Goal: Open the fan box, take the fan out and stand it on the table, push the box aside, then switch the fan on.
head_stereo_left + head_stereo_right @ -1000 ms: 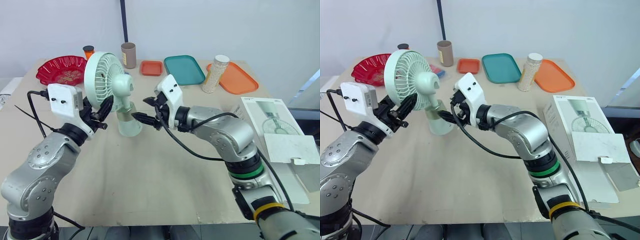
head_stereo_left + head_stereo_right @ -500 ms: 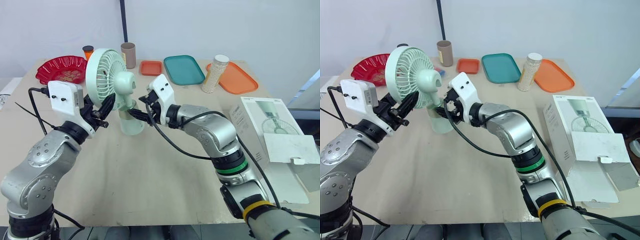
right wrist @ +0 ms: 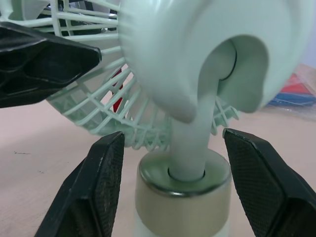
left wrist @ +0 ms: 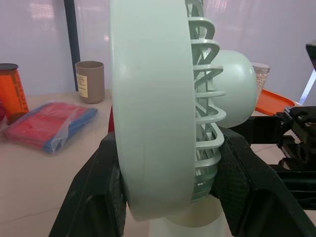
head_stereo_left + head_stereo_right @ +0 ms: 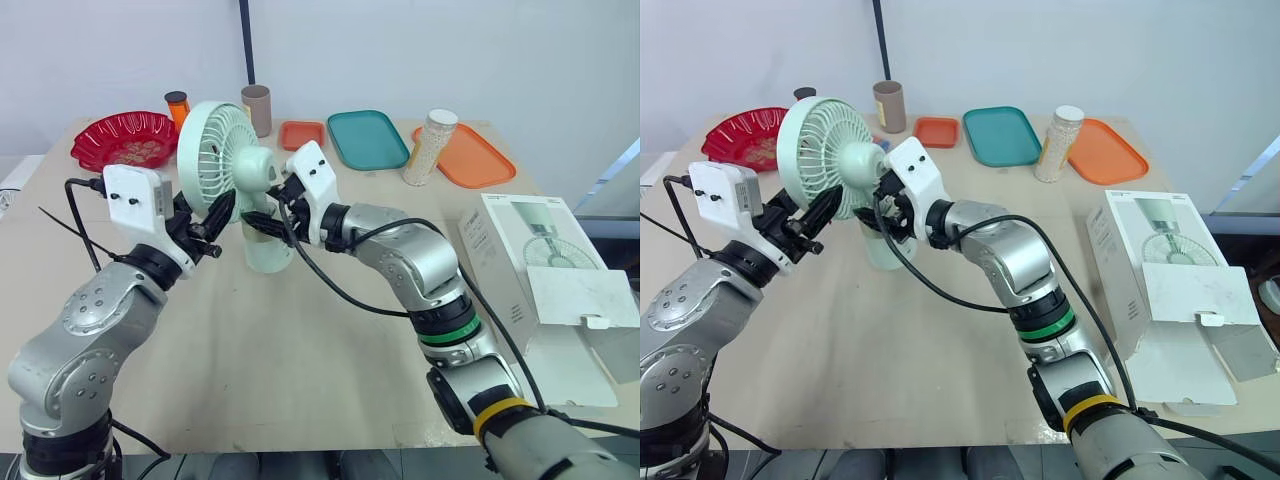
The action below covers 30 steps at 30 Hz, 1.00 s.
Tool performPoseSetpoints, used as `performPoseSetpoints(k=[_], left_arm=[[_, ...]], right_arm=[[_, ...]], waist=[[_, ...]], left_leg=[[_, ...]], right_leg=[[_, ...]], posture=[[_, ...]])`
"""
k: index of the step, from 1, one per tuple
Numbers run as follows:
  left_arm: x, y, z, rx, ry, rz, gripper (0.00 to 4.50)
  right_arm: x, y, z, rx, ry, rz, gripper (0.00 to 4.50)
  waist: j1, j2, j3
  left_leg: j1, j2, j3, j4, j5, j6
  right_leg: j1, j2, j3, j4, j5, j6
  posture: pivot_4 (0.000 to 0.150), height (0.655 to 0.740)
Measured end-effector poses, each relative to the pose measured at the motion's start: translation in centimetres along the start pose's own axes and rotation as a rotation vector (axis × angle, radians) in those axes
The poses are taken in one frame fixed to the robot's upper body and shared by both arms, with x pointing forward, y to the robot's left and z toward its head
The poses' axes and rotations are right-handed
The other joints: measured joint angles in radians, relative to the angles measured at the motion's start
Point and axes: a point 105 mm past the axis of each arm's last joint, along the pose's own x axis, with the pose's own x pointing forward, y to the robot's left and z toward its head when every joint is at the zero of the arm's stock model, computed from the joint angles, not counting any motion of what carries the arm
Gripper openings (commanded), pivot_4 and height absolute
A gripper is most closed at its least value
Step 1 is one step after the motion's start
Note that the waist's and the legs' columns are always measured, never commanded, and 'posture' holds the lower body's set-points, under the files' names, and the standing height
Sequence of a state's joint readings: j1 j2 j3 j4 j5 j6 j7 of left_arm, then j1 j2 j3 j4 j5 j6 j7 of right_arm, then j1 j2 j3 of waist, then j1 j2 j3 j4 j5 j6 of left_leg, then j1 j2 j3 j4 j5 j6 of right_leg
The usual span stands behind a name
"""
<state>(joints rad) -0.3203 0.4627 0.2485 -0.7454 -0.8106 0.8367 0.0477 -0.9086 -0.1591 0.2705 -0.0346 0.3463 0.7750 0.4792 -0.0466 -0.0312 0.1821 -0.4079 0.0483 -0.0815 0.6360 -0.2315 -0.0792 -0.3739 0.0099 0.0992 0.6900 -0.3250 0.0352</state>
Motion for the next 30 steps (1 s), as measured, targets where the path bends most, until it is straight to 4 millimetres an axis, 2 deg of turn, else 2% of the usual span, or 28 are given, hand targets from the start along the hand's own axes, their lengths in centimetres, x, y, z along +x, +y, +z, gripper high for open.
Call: performPoseSetpoints(k=[13,14,16,30], left_arm=[[0.02,0.01,-0.09,-0.004,0.003,0.008,1.9],[0.02,0.02,-0.1,-0.004,0.003,0.008,1.9],[0.02,0.02,-0.11,-0.005,0.004,0.009,1.9],[-0.16,0.12,-0.22,0.003,0.005,0.017,1.9]], right_arm=[[0.21,-0.02,-0.22,-0.012,0.006,0.006,3.25],[0.21,-0.01,-0.22,-0.012,0.006,0.007,2.71],[0.23,0.08,-0.19,-0.012,0.005,0.012,2.13],[0.17,0.08,-0.21,-0.012,0.007,0.02,2.13]], waist=[[0.0,0.0,0.0],[0.0,0.0,0.0],[0.0,0.0,0.0],[0.0,0.0,0.0]], left_leg=[[0.0,0.0,0.0,0.0,0.0,0.0],[0.0,0.0,0.0,0.0,0.0,0.0],[0.0,0.0,0.0,0.0,0.0,0.0],[0.0,0.0,0.0,0.0,0.0,0.0]], right_leg=[[0.0,0.0,0.0,0.0,0.0,0.0],[0.0,0.0,0.0,0.0,0.0,0.0],[0.0,0.0,0.0,0.0,0.0,0.0],[0.0,0.0,0.0,0.0,0.0,0.0]], posture=[[0.15,0.74],[0.15,0.74],[0.15,0.74],[0.15,0.74]])
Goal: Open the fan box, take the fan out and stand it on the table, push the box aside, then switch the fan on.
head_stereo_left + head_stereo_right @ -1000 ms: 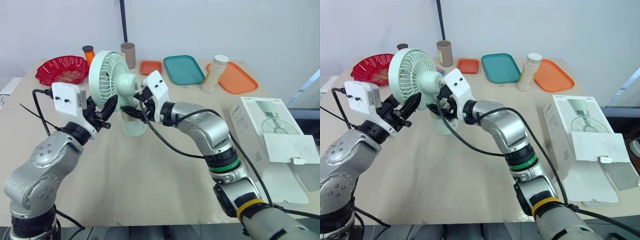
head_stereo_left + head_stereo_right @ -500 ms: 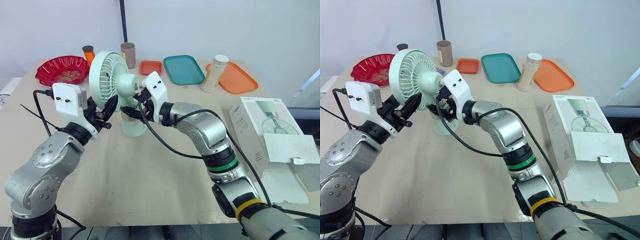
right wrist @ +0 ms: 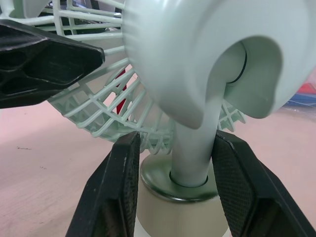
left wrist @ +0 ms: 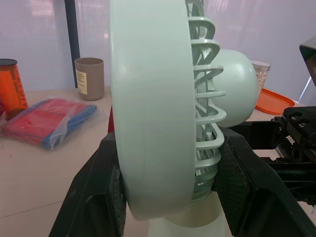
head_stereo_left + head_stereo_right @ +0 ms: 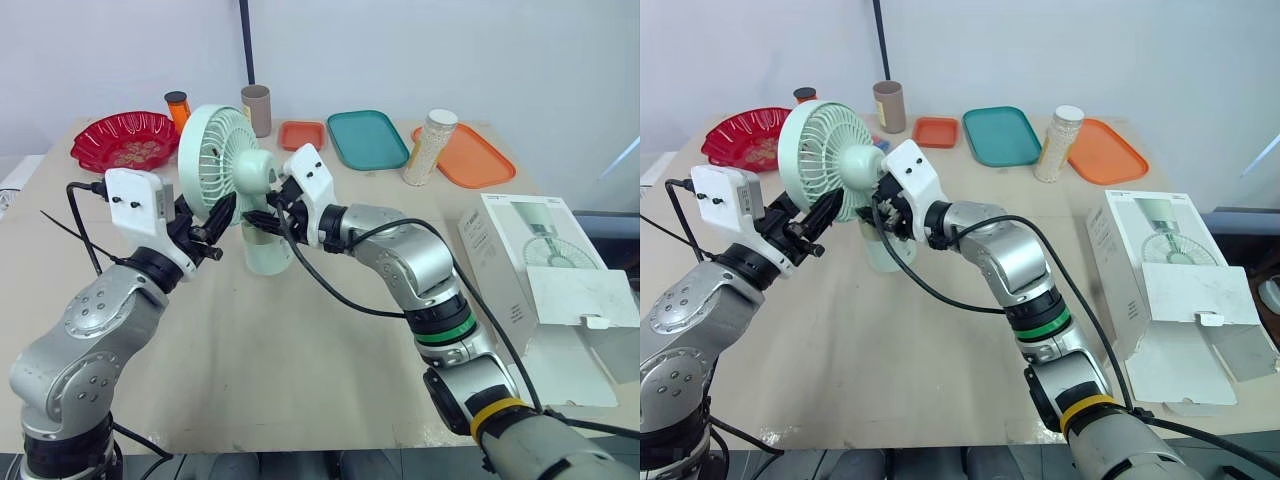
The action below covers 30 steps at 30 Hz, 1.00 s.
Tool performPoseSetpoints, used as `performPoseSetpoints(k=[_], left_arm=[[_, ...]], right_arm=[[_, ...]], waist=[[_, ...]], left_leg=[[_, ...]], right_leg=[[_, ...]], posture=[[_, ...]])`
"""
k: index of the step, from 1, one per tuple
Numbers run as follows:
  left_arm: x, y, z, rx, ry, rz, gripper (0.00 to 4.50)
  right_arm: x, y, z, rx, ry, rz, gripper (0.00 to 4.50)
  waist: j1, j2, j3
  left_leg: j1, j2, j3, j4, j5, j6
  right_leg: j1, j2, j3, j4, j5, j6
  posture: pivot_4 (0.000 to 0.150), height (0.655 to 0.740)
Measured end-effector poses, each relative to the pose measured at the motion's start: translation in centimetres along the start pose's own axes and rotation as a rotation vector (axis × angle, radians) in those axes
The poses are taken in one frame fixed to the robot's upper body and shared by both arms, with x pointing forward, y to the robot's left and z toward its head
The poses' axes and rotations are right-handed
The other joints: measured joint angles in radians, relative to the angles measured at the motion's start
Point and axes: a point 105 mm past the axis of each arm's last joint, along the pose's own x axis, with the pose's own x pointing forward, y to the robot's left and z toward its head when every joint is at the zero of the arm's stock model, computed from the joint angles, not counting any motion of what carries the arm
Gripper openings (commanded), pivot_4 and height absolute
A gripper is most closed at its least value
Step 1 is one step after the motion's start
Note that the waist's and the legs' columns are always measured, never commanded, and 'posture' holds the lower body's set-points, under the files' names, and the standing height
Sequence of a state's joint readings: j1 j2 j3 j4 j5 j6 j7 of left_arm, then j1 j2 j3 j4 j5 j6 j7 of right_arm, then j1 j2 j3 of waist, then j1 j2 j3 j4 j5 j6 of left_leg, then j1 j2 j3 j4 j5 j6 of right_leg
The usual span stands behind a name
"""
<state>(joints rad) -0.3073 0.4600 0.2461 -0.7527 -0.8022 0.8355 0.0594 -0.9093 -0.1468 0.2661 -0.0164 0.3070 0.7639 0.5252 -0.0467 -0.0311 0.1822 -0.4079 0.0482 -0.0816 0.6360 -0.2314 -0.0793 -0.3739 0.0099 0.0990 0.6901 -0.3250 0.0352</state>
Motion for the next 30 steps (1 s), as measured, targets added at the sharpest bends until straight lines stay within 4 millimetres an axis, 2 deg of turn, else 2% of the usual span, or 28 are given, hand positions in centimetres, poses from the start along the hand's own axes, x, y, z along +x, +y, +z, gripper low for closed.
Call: performPoseSetpoints(k=[12,19,30], left_arm=[[0.0,0.0,0.1,0.036,0.01,-0.027,1.9],[-0.2,1.6,0.3,0.051,0.006,0.035,1.9],[-0.2,1.4,0.2,0.037,0.003,0.022,1.9]], right_arm=[[-0.2,0.2,-0.1,0.043,0.011,0.023,2.13],[-0.5,-0.1,0.1,0.12,0.0,0.023,2.13],[-0.2,0.1,0.5,0.111,-0.011,0.022,2.13]], waist=[[0.0,0.0,0.0],[0.0,0.0,0.0],[0.0,0.0,0.0]], left_leg=[[0.0,0.0,0.0,0.0,0.0,0.0],[0.0,0.0,0.0,0.0,0.0,0.0],[0.0,0.0,0.0,0.0,0.0,0.0]], right_leg=[[0.0,0.0,0.0,0.0,0.0,0.0],[0.0,0.0,0.0,0.0,0.0,0.0],[0.0,0.0,0.0,0.0,0.0,0.0]], posture=[[0.15,0.74],[0.15,0.74],[0.15,0.74]])
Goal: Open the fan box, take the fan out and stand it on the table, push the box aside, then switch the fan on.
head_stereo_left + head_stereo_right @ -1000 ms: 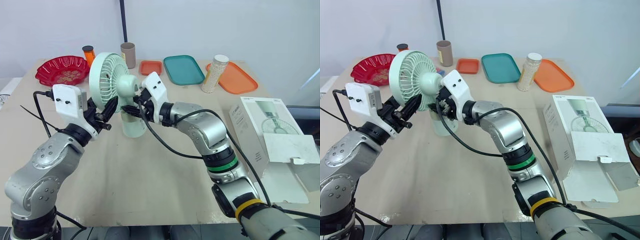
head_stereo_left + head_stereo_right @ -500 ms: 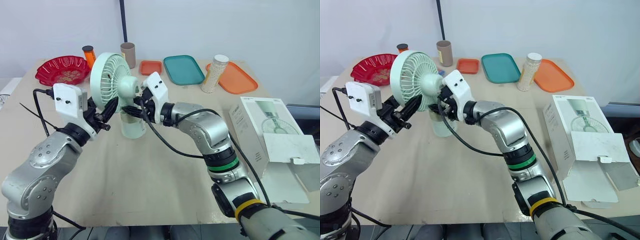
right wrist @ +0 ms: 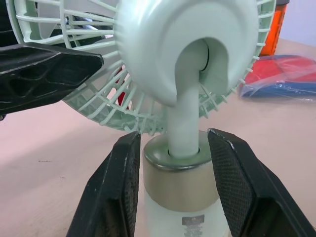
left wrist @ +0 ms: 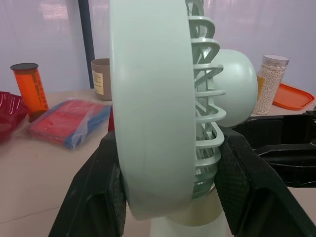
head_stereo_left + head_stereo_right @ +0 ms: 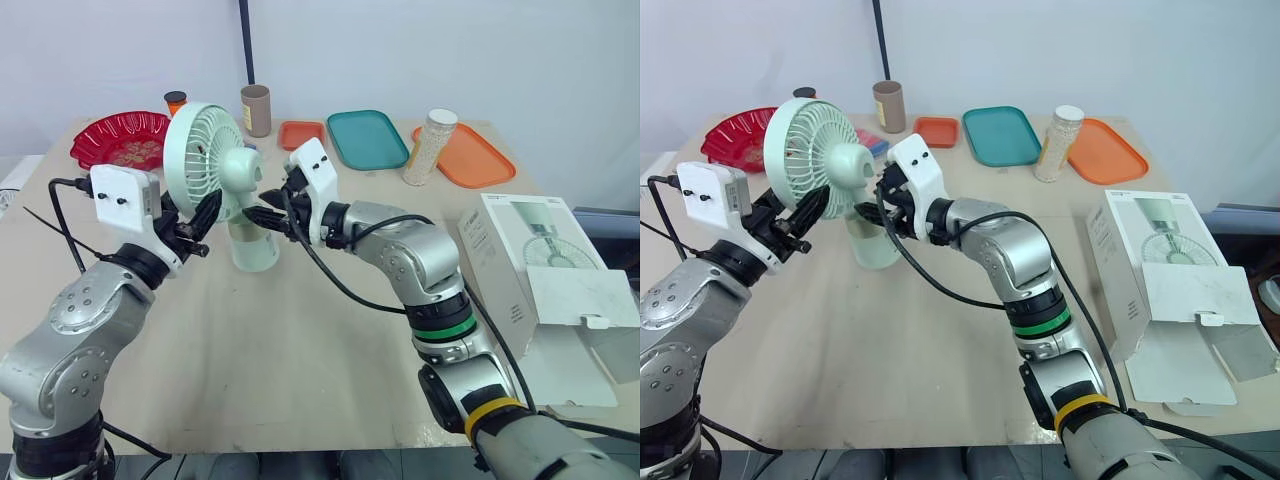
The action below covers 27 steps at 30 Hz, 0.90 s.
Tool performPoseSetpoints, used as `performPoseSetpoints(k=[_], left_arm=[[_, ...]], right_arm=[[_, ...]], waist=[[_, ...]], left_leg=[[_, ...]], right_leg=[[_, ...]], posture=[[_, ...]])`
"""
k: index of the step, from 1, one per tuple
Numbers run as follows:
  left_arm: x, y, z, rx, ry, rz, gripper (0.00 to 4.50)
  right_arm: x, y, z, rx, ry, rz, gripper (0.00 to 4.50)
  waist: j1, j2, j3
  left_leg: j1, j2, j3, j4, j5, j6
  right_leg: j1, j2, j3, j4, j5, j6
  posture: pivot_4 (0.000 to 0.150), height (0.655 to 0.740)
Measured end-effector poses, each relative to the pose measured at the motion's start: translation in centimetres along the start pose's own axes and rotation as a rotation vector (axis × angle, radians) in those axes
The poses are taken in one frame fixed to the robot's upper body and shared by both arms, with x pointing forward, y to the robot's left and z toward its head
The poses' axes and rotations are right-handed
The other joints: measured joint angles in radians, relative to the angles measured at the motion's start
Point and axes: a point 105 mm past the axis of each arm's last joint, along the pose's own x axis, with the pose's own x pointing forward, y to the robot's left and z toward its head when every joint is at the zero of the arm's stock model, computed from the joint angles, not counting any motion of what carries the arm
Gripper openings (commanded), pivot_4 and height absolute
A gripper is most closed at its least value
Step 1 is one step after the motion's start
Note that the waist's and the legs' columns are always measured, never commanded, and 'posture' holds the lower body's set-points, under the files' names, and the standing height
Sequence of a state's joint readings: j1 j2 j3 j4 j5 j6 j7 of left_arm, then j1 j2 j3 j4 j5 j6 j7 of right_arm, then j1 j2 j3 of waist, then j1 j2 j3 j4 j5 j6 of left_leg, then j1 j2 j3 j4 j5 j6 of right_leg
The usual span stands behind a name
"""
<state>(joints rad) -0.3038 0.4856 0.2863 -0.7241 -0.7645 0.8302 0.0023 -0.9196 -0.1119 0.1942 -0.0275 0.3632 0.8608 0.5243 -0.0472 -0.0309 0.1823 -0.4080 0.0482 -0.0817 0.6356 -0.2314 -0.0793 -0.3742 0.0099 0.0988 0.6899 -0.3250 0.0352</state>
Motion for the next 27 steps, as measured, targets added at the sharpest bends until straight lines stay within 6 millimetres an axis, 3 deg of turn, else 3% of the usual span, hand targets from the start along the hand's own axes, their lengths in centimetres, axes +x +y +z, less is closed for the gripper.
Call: performPoseSetpoints(k=[27], left_arm=[[-0.16,-0.22,-0.53,-0.028,0.008,0.003,1.9]], right_arm=[[1.01,0.41,-0.69,-0.013,0.014,0.009,2.13]], waist=[[0.0,0.0,0.0]], left_leg=[[0.0,0.0,0.0,0.0,0.0,0.0]], right_leg=[[0.0,0.0,0.0,0.0,0.0,0.0]], posture=[[0.15,0.74]])
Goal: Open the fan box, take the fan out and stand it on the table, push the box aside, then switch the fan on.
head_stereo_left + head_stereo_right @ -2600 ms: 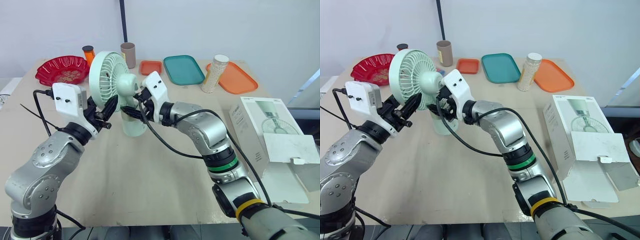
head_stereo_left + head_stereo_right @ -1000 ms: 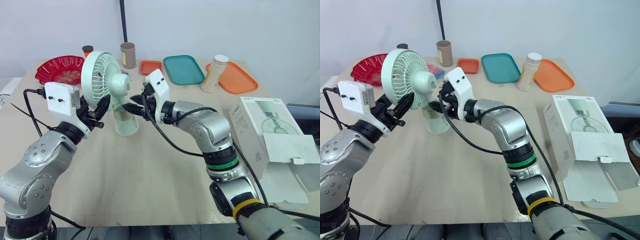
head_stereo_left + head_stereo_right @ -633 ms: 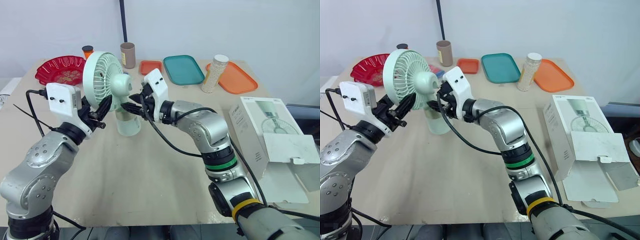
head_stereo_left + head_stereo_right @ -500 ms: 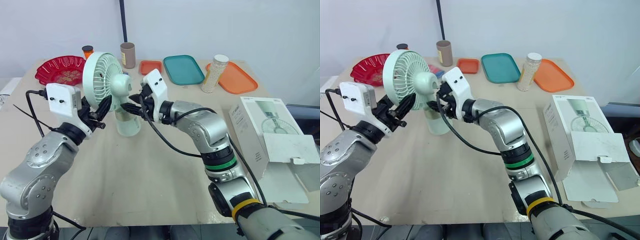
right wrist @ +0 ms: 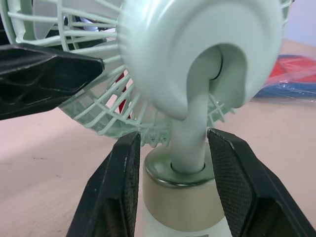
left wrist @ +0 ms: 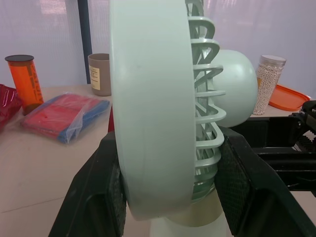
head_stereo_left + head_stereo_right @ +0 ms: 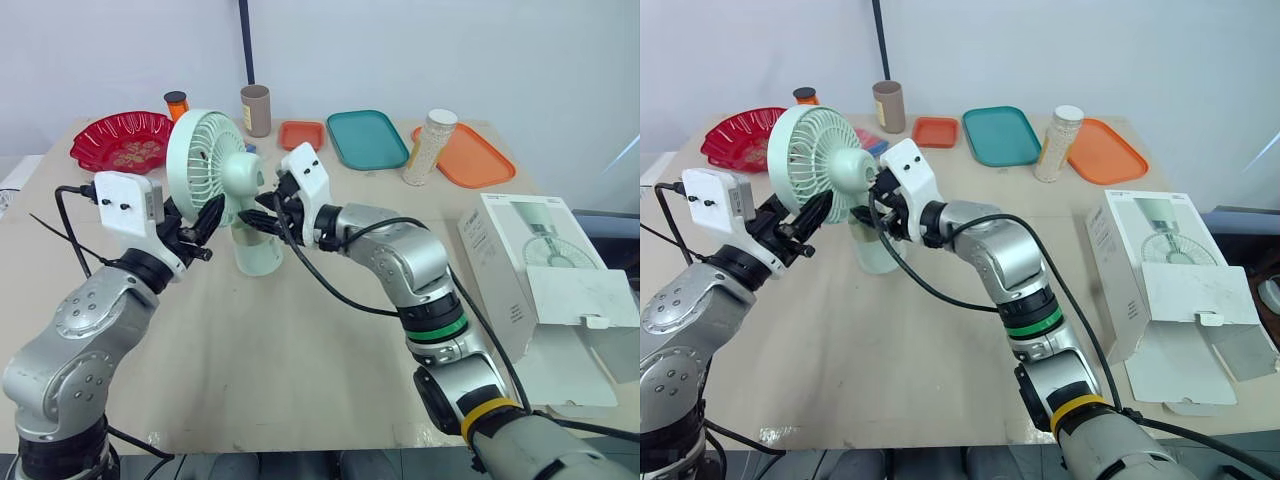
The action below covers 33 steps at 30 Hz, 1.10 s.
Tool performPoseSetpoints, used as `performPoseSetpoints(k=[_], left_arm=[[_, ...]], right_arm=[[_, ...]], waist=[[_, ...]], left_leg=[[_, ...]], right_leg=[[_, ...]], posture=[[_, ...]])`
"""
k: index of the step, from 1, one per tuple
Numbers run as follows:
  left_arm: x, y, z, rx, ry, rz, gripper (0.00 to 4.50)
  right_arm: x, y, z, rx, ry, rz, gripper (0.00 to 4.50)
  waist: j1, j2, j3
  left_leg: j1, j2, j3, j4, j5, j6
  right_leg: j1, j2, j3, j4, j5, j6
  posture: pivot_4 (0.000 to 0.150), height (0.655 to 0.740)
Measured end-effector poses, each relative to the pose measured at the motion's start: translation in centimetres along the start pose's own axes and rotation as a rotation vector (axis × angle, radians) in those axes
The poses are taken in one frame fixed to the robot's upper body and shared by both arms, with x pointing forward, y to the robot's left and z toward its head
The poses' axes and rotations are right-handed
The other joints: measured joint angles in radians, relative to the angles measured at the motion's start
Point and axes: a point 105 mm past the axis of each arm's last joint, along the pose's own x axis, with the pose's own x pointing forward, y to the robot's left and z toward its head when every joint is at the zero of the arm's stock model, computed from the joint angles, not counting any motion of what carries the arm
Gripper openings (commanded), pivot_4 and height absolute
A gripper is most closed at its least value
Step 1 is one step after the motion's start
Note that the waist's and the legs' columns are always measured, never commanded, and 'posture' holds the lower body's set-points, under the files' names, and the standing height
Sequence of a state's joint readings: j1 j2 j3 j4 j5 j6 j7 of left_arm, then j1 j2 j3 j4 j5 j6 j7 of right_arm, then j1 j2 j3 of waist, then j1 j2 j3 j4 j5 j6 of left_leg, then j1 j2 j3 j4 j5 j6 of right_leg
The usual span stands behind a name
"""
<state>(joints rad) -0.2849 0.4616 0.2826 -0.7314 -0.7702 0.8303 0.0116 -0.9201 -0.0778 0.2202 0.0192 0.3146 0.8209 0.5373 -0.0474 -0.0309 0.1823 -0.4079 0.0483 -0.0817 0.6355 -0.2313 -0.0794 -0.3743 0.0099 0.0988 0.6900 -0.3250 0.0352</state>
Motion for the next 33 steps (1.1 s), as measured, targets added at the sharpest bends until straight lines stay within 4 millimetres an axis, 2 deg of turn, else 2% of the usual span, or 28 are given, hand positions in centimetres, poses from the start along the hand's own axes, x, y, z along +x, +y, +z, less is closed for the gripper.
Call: performPoseSetpoints(k=[23,26,27,33], left_arm=[[0.0,-0.05,-0.12,-0.005,0.001,0.003,1.9],[0.01,-0.08,-0.14,-0.006,0.001,0.002,1.9],[0.02,-0.1,-0.16,-0.006,0.002,0.002,1.9],[0.05,-0.15,-0.2,-0.006,0.003,0.002,1.9]], right_arm=[[0.19,0.04,-0.17,0.007,0.004,-0.001,2.13],[0.15,-0.12,-0.23,0.009,0.004,-0.012,1.43],[0.08,-0.39,-0.29,0.011,0.006,-0.026,1.01],[0.05,-0.49,-0.33,0.009,0.008,-0.031,1.01]], waist=[[0.0,0.0,0.0],[0.0,0.0,0.0],[0.0,0.0,0.0],[0.0,0.0,0.0]], left_leg=[[0.0,0.0,0.0,0.0,0.0,0.0],[0.0,0.0,0.0,0.0,0.0,0.0],[0.0,0.0,0.0,0.0,0.0,0.0],[0.0,0.0,0.0,0.0,0.0,0.0]], right_leg=[[0.0,0.0,0.0,0.0,0.0,0.0],[0.0,0.0,0.0,0.0,0.0,0.0],[0.0,0.0,0.0,0.0,0.0,0.0],[0.0,0.0,0.0,0.0,0.0,0.0]], posture=[[0.15,0.74],[0.15,0.74],[0.15,0.74],[0.15,0.74]])
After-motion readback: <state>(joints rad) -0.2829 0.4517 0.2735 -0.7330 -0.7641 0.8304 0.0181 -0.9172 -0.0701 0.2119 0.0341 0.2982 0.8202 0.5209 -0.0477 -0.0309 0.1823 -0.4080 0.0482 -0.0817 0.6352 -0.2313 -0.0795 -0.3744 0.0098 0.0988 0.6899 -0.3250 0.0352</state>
